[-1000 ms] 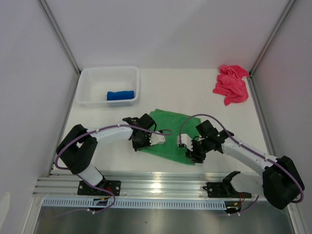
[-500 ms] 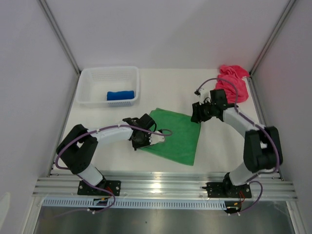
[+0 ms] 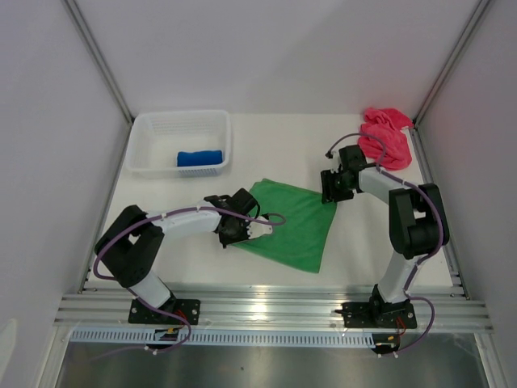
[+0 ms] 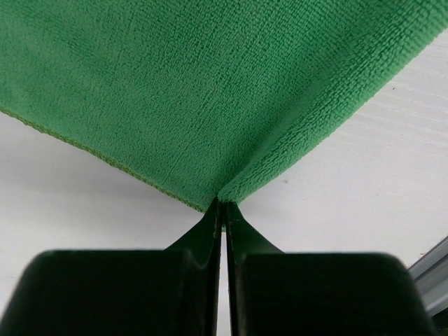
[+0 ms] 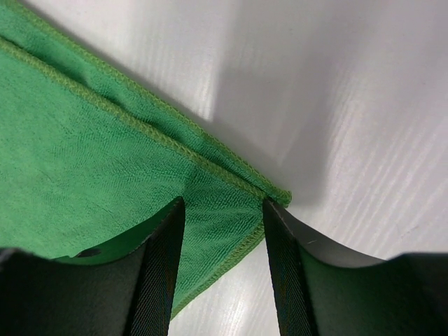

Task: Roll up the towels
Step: Fold the towel

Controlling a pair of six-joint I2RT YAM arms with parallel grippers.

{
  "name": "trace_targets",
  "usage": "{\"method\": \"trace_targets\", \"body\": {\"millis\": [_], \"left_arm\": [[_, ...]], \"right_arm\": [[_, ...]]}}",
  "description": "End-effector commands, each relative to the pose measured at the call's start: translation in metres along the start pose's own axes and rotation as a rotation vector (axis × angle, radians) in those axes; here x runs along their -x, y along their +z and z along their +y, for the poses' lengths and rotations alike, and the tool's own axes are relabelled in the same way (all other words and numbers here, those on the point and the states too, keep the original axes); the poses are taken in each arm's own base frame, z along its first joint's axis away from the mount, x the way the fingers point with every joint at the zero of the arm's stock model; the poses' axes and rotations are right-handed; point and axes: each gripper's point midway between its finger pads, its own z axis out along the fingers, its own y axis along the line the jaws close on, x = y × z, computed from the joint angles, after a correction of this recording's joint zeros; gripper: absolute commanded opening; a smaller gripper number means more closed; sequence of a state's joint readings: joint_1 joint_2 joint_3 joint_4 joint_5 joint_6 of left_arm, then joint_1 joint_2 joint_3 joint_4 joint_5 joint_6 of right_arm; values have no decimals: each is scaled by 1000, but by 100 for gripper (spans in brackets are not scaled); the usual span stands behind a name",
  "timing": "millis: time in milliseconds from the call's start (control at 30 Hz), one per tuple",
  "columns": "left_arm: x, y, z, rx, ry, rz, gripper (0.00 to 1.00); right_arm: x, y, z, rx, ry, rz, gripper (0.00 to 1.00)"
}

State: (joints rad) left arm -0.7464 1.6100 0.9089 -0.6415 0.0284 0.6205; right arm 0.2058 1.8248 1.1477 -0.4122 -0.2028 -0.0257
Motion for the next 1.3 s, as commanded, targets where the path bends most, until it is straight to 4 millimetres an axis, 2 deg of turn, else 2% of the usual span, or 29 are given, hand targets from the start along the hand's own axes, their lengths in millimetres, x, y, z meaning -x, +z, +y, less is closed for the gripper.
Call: {"method": "trace_targets", "body": {"millis": [0,133,400,633,700,867,900,1000,1200,1267], "left_arm": [[0,4,6,15,-1,8,1],[1,3,5,11,-1,2,1],[1,3,7,16,0,3,1],[1,2,7,16,-4,3,1],[0,3,7,18,-3,6,1],[3,2,11,30,2,0,1],[4,2,12,33,4,-1,1],[4,1,20,75,9,7,1],[14,-1,42,142,14,-5,1],[22,-1,50,159,11,-10,1]], "right_arm": [[13,-17,-20,-98,31,-52,52],[14,-20,-24,-109,31,-65,52],[8,-10,-24,-84,24,-44,53],[-10,0,-18,-39,49,0,47],[-15,1,-17,-31,52,10,43],[-20,-1,-16,-28,61,22,24],[-23,-1,-16,-25,64,29,16],[-28,-4,-13,-20,88,40,4],[-53,-14,-14,-54,154,76,0],[-68,-17,-15,-77,198,115,0]]}}
